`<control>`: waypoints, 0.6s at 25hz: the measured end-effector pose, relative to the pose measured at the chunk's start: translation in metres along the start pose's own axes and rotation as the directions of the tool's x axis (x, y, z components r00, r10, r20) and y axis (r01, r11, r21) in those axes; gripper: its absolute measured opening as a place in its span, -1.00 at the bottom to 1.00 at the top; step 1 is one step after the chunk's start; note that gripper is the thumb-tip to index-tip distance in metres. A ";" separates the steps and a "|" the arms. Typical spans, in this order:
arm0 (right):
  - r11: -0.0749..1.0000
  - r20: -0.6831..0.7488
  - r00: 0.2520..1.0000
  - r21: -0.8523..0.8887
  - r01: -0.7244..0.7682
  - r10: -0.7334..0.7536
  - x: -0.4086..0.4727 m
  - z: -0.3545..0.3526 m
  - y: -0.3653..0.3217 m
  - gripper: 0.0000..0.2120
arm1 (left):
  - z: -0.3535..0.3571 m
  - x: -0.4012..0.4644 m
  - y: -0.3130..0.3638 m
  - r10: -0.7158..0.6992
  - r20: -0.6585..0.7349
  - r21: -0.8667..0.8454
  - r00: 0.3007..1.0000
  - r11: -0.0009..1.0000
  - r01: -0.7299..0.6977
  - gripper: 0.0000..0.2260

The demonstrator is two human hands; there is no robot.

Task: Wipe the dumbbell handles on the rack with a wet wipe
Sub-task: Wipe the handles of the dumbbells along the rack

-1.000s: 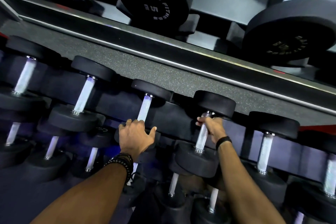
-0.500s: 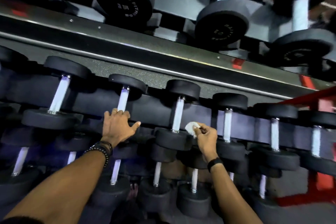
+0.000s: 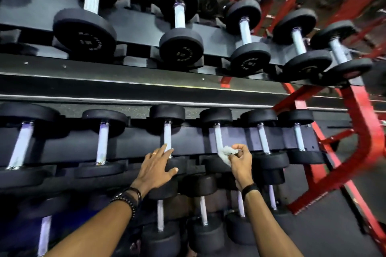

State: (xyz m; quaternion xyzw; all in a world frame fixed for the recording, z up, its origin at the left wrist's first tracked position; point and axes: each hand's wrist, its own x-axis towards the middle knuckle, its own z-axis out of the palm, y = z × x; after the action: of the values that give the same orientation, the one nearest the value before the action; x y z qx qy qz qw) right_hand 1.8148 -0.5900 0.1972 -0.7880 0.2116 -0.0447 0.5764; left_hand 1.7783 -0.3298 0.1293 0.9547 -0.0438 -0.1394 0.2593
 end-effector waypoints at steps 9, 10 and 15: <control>0.999 0.040 0.998 -0.010 -0.046 0.047 0.036 -0.027 0.006 -0.74 | 0.022 0.023 0.025 -0.168 0.024 0.137 0.986 0.977 0.163 -0.54; 0.998 0.043 0.997 -0.029 -0.057 0.058 0.043 -0.029 0.009 -0.76 | 0.023 0.027 0.028 -0.204 -0.004 0.144 0.979 0.969 0.202 -0.56; 0.970 0.201 0.979 -0.242 0.026 0.024 0.091 -0.039 0.024 -0.62 | 0.037 0.057 0.050 -0.460 -0.090 0.184 0.883 0.864 0.469 -0.44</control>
State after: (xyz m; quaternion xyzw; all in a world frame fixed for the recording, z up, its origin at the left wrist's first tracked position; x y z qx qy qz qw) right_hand 1.8781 -0.6654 0.1723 -0.8532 0.1554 0.0619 0.4941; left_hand 1.8220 -0.3994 0.1098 0.9610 0.1790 -0.1720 0.1216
